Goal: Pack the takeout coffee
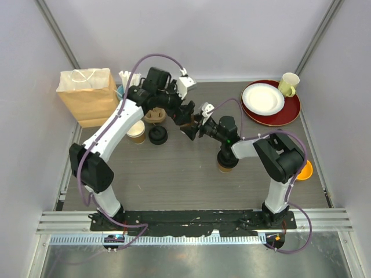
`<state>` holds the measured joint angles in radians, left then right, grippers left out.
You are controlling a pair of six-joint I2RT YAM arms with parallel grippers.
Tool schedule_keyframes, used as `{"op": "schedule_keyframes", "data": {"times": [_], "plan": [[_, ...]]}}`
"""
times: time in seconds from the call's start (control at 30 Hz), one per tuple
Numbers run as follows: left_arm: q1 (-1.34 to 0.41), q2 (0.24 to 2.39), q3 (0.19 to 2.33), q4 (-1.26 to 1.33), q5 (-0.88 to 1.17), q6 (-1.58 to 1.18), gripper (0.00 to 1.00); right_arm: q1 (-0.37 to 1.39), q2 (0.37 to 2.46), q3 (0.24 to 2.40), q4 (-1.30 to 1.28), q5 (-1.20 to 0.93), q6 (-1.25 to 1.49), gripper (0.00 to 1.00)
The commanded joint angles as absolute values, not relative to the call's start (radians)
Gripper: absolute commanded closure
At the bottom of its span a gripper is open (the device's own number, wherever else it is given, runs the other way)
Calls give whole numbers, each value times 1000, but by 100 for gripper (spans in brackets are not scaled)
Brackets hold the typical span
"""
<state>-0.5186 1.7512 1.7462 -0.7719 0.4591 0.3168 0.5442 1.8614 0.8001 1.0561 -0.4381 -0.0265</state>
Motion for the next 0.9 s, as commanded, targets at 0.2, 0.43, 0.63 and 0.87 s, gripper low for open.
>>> {"op": "schedule_keyframes", "data": {"times": [0.2, 0.43, 0.63, 0.87], "plan": [[-375, 1623, 1847, -769, 639, -38, 0, 540, 1649, 744, 1200, -492, -54, 42], [-241, 1525, 1769, -672, 896, -69, 0, 540, 1438, 807, 988, -589, 58, 45], [-230, 1477, 1749, -778, 1165, 171, 0, 540, 1338, 880, 881, -652, 172, 45], [-271, 1460, 1735, -770, 1241, 319, 0, 541, 1313, 936, 929, -722, 293, 45]]}}
